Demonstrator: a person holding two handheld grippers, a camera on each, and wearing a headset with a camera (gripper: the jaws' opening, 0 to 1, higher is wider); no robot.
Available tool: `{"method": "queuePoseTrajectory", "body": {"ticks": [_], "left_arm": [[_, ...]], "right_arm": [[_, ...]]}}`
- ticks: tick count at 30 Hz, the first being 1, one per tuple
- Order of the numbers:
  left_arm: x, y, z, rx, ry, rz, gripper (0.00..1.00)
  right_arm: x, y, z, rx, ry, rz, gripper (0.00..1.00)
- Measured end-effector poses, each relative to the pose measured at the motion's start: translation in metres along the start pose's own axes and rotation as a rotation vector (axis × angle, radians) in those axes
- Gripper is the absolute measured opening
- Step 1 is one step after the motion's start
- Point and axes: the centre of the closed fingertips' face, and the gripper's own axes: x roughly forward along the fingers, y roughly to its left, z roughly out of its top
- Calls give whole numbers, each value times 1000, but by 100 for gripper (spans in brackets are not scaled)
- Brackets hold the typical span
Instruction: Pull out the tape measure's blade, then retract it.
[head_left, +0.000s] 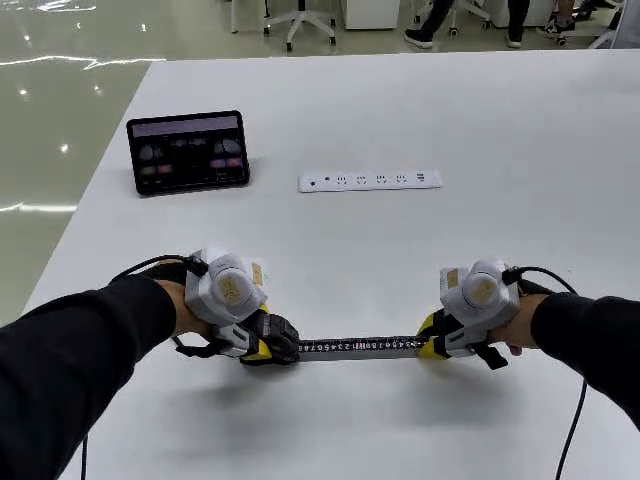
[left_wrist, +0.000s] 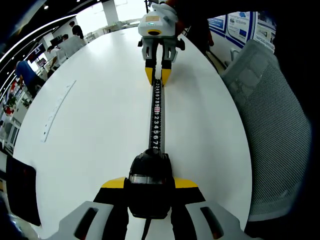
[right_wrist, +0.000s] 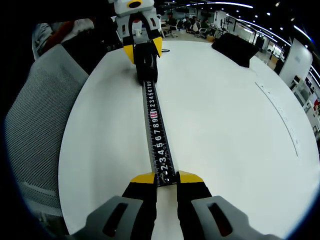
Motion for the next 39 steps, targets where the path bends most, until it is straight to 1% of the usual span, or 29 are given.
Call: {"method": "queuePoseTrajectory", "body": {"ticks": [16, 39], "left_arm": [[0, 0, -2, -2, -2, -2, 28], [0, 0, -1, -4, -4, -5, 28]], "right_arm": [[-6, -2, -10, 10, 10, -8, 10], [-15, -5, -25, 18, 27, -14, 10]]}}
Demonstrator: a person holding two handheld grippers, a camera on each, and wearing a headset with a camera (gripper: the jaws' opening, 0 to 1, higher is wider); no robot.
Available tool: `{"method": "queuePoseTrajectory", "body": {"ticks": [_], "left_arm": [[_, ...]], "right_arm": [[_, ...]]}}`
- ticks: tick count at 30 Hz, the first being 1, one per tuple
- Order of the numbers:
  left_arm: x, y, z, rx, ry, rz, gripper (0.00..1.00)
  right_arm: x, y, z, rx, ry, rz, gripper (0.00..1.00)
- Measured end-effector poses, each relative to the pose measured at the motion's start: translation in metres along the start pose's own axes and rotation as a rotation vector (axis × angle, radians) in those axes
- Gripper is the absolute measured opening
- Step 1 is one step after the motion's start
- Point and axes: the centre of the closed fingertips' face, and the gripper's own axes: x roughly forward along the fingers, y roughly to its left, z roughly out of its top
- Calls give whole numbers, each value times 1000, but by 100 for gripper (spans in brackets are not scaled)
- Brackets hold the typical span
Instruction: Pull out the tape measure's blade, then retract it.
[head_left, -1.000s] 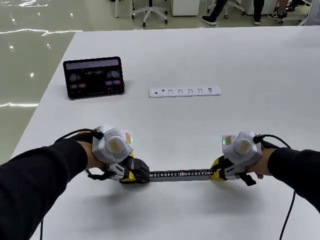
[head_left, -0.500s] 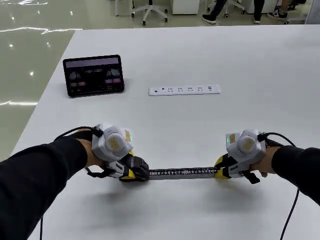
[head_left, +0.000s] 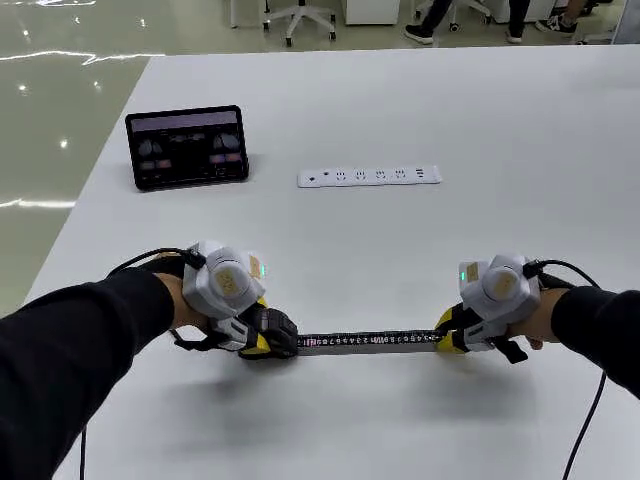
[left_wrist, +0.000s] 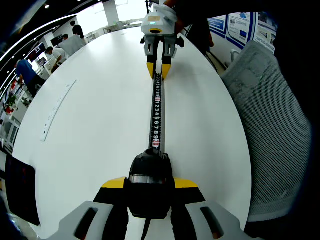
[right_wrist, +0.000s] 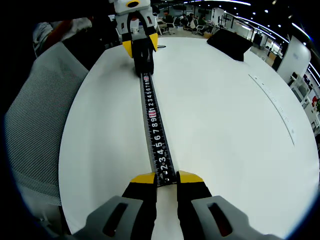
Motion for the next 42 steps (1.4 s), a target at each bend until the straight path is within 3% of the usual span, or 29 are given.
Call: {"method": "queuePoseTrajectory", "body": {"ticks": [42], "left_arm": [[0, 0, 0, 2, -4, 1, 29]], "right_arm": [[-7, -2, -12, 22, 18, -6, 10]]}}
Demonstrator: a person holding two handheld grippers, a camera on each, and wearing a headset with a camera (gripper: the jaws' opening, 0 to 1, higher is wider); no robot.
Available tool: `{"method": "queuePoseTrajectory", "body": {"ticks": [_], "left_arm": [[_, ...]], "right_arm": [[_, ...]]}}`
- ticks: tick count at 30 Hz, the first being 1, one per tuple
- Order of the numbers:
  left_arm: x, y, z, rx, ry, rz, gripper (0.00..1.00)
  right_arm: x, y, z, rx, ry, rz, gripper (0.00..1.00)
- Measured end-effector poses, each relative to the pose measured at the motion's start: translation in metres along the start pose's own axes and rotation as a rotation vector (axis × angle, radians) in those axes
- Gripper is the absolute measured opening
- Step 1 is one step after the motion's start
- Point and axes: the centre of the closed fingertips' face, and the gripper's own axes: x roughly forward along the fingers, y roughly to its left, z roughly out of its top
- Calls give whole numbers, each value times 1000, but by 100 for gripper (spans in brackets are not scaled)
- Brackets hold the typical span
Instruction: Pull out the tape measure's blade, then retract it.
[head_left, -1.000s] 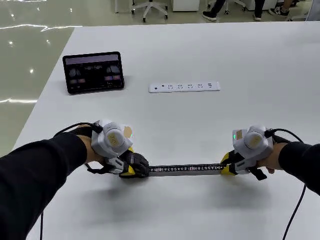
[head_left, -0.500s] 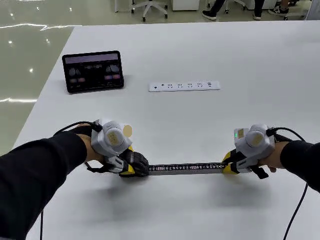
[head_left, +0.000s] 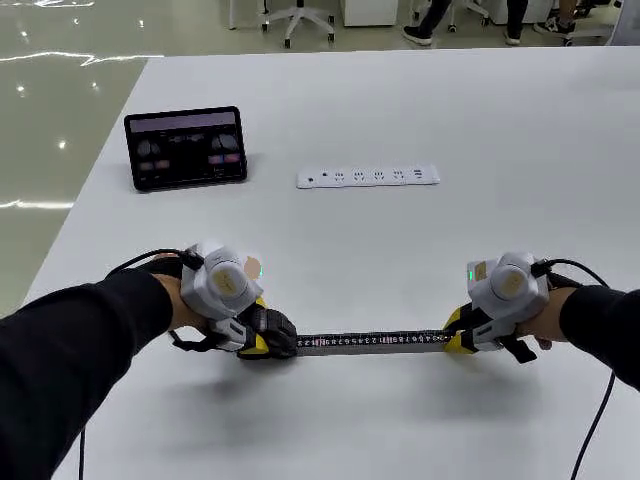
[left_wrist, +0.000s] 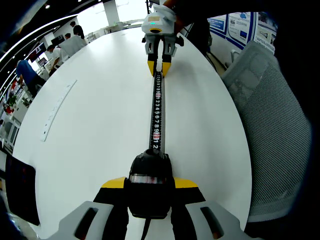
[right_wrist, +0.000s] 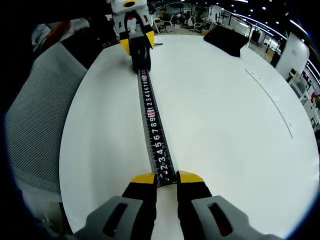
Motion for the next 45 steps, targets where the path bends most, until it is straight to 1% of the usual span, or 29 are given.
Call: {"method": "queuePoseTrajectory", "body": {"ticks": [10, 21, 24, 26, 29, 32, 33, 34, 35, 36, 37, 39, 40, 41, 42, 43, 44, 45], "left_arm": [[1, 0, 0, 2, -1, 2, 29], [1, 1, 0, -3, -6, -3, 29], [1, 1, 1, 7, -7, 1, 29], [2, 1, 1, 12, -17, 3, 30], [0, 1, 2, 10, -56, 8, 30], [0, 1, 3, 4, -70, 15, 31], [0, 1, 3, -4, -74, 20, 31], [0, 2, 3, -32, -82, 28, 31], [-1, 3, 3, -46, -89, 31, 31], [-2, 3, 2, -69, -95, 37, 31], [-3, 4, 0, -104, -94, 48, 32], [-6, 6, -8, -153, -73, 72, 34], [-7, 8, -9, -150, -77, 86, 37], [-9, 10, -11, -163, -87, 106, 41], [-12, 10, -12, -212, -107, 119, 48], [-15, 11, -13, -243, -127, 123, 54], [-20, 14, -12, -275, -154, 147, 60], [-21, 15, -13, -280, -162, 156, 67]], "right_arm": [[0, 0, 0, -4, 7, 6, 11], [1, 0, 0, 8, 12, 13, 11], [1, 1, 1, -2, 17, 10, 11], [1, 1, 2, 0, 16, 8, 12], [1, 0, 2, 26, 11, 2, 12], [2, 0, 2, 18, 19, -4, 12], [2, 0, 2, 21, 21, -8, 13], [2, 0, 2, 19, 21, -16, 13], [1, 0, 2, 24, 18, -24, 14], [1, -3, 2, 39, 14, -45, 15], [0, -6, 2, 36, 5, -69, 17], [-2, -8, 2, 44, -12, -92, 24], [-3, -8, 3, 58, -25, -98, 27], [-4, -8, 5, 64, -40, -103, 31], [-6, -8, 5, 70, -54, -112, 33], [-8, -8, 5, 75, -64, -118, 34], [-11, -9, 6, 75, -78, -139, 36], [-13, -9, 7, 75, -83, -147, 36]]}}
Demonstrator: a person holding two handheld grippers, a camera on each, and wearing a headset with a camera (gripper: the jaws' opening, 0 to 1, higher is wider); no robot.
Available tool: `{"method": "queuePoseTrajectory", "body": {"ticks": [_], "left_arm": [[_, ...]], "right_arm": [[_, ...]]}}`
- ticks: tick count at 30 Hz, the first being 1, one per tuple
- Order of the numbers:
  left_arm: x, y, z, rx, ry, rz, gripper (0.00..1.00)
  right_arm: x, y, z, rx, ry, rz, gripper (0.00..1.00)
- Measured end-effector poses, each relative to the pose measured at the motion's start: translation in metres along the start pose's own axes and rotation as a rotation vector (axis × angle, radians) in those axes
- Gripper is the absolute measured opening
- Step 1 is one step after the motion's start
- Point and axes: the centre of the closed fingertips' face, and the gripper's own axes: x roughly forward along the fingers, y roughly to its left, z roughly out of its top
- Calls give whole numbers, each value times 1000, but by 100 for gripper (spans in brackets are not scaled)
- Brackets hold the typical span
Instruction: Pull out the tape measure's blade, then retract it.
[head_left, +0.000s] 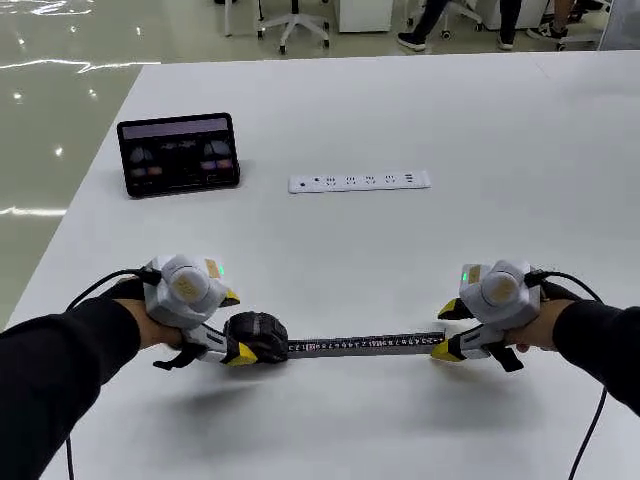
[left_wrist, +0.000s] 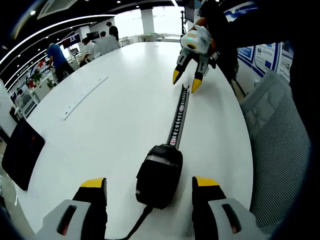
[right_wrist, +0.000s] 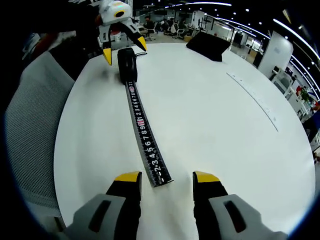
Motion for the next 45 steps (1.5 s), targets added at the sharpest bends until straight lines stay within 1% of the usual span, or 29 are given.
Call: {"method": "queuePoseTrajectory", "body": {"ticks": [1, 2, 3, 4, 5, 7, 8, 9, 10, 12, 14, 16, 18, 19, 20, 23, 24, 26, 27, 30, 31, 32, 35, 37, 39, 41, 42, 43, 45], "left_arm": [[-5, 3, 0, -23, -19, 24, 71], [-9, 5, -1, -37, -26, 39, 76], [-14, 7, -1, -58, -47, 59, 82], [-20, 7, -1, -95, -71, 76, 86], [-23, 8, -1, -117, -86, 86, 90], [-33, 11, -6, -159, -108, 128, 100], [-38, 11, -8, -178, -112, 138, 99], [-44, 9, -12, -220, -128, 152, 100], [-48, 8, -13, -237, -150, 153, 100], [-54, 2, -18, -285, -166, 152, 100], [-64, -5, -27, -299, -179, 166, 100], [-70, -10, -32, -310, -195, 181, 100], [-76, -14, -39, -336, -205, 200, 100], [-82, -17, -44, -377, -221, 212, 100], [-85, -18, -46, -389, -230, 221, 100], [-96, -22, -53, -407, -249, 253, 100], [-101, -23, -55, -405, -265, 271, 100], [-108, -24, -58, -415, -275, 287, 100], [-113, -26, -57, -409, -293, 301, 100], [-122, -34, -62, -417, -297, 312, 100], [-123, -36, -64, -413, -298, 316, 100], [-126, -41, -65, -402, -305, 317, 100], [-129, -50, -72, -401, -296, 319, 100], [-132, -54, -74, -410, -305, 317, 100], [-133, -58, -74, -403, -310, 318, 100], [-134, -59, -72, -401, -313, 319, 100], [-134, -61, -72, -406, -316, 314, 100], [-135, -62, -70, -404, -328, 317, 100], [-135, -62, -72, -407, -328, 324, 100]], "right_arm": [[-4, 0, 0, 5, -7, -12, 37], [-6, 0, -1, 13, -15, -18, 40], [-10, -1, 1, 26, -45, -39, 42], [-16, -2, 1, 36, -56, -54, 45], [-19, -2, -1, 45, -60, -60, 47], [-28, -4, -3, 64, -94, -94, 51], [-32, -3, -4, 80, -100, -102, 54], [-38, -2, -6, 108, -119, -116, 57], [-42, -2, -7, 116, -128, -127, 59], [-50, 1, -10, 118, -143, -145, 61], [-62, 3, -14, 149, -168, -173, 65], [-69, 6, -19, 160, -179, -185, 68], [-77, 10, -21, 171, -197, -204, 72], [-84, 16, -25, 181, -205, -209, 74], [-88, 18, -27, 184, -211, -214, 75], [-98, 24, -37, 200, -224, -236, 79], [-105, 29, -38, 216, -231, -244, 80], [-112, 32, -42, 239, -249, -252, 82], [-117, 36, -44, 245, -258, -256, 84], [-127, 43, -53, 262, -254, -269, 87], [-130, 45, -55, 267, -259, -271, 88], [-135, 49, -56, 279, -266, -273, 89], [-142, 57, -62, 276, -263, -279, 92], [-149, 60, -64, 285, -271, -286, 93], [-156, 62, -67, 291, -277, -305, 95], [-159, 65, -70, 299, -278, -306, 99], [-159, 71, -67, 299, -279, -307, 100], [-160, 73, -70, 289, -266, -311, 100], [-161, 74, -76, 288, -248, -313, 100]]}}
